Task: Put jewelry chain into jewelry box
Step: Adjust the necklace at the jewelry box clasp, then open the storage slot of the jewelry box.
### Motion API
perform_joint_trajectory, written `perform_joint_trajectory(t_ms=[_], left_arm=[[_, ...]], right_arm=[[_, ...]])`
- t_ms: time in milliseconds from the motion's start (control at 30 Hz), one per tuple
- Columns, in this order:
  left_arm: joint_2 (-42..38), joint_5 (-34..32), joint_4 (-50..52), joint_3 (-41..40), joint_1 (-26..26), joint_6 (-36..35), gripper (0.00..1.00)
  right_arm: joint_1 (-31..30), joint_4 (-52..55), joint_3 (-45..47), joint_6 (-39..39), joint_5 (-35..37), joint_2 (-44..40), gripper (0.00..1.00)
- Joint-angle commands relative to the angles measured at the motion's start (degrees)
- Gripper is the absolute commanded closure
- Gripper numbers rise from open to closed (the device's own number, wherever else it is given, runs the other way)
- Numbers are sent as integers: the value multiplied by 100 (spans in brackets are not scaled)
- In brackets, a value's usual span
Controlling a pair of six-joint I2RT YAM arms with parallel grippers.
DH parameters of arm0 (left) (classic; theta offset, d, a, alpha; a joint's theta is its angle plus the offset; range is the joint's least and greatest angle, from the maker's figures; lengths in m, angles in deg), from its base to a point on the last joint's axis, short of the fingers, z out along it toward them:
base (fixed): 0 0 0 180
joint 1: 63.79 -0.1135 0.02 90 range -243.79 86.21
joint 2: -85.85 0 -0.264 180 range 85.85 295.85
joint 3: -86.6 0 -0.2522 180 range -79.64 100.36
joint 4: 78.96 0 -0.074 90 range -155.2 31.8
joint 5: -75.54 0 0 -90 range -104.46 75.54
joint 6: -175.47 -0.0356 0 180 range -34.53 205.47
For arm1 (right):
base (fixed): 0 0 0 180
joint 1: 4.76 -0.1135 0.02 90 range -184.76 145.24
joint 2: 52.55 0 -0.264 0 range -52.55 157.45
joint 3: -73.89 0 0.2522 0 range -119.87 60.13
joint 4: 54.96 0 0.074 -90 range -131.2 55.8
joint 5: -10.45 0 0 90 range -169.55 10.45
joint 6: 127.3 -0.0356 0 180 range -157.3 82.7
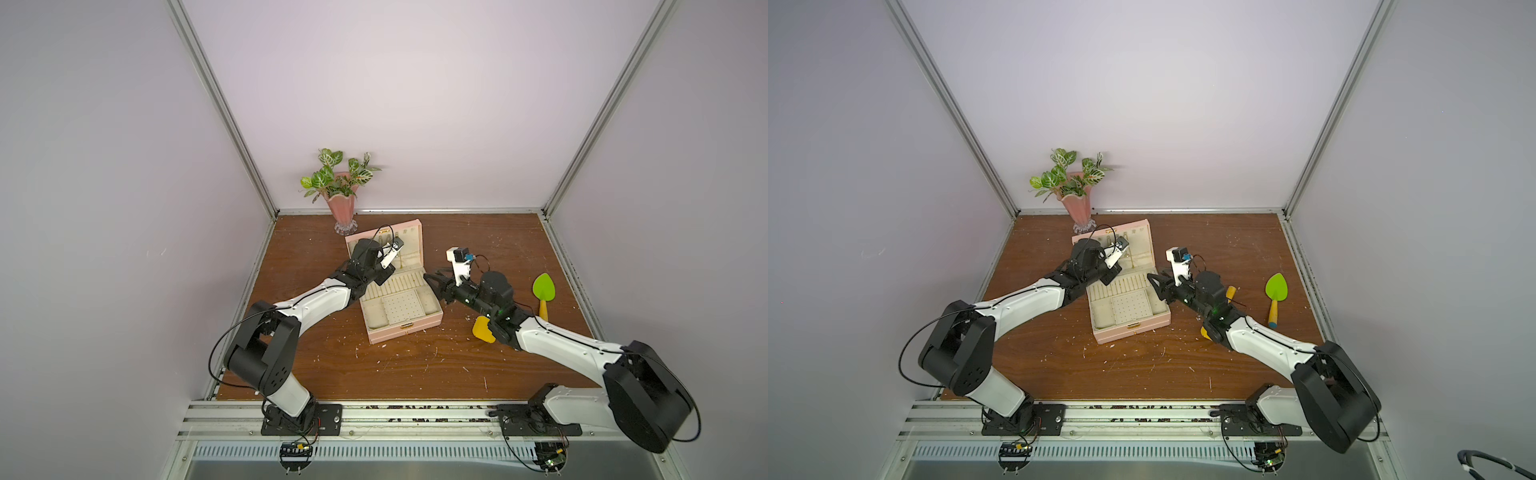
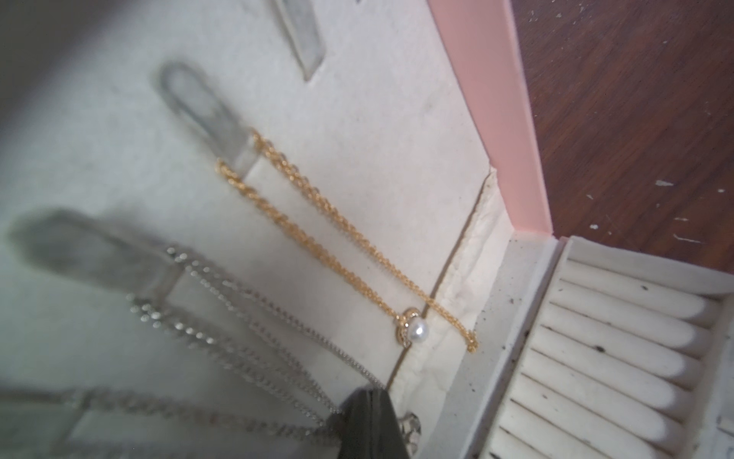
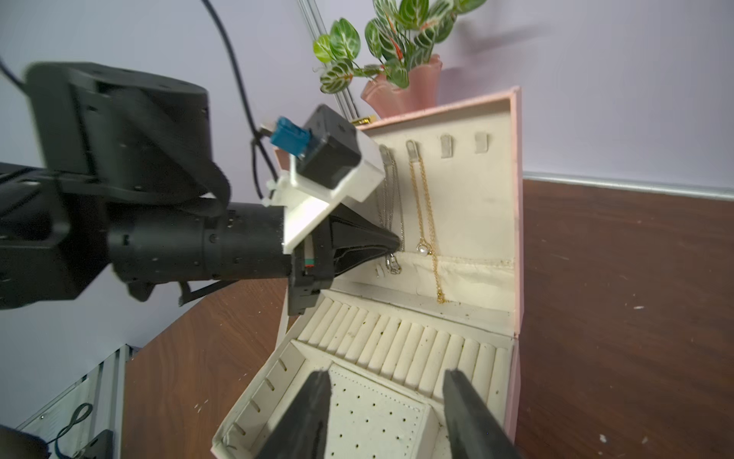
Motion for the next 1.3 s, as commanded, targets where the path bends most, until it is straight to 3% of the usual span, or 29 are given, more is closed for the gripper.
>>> perform_joint_trajectory(t_ms=[0, 233, 433, 567, 867, 1267], left_arm=[[-251, 136, -143, -126, -52, 174, 97], [-190, -548, -12, -44, -52, 227, 86], [-434, 439, 161, 95, -44, 316, 77], [-504, 665, 548, 360, 27, 253, 70], [138, -57, 1482, 1147, 326, -138, 65], [714, -915, 1992, 1742, 484, -298, 63]], right_arm=[[-55, 12, -408, -747, 252, 363, 53], [-127, 39, -626, -1064, 384, 825, 53], [-126, 107, -559, -975, 421, 764, 50], [-51, 72, -324, -922, 424, 517, 46], [176, -249, 50, -953, 212, 311, 44], [422, -410, 327, -953, 16, 150, 43]])
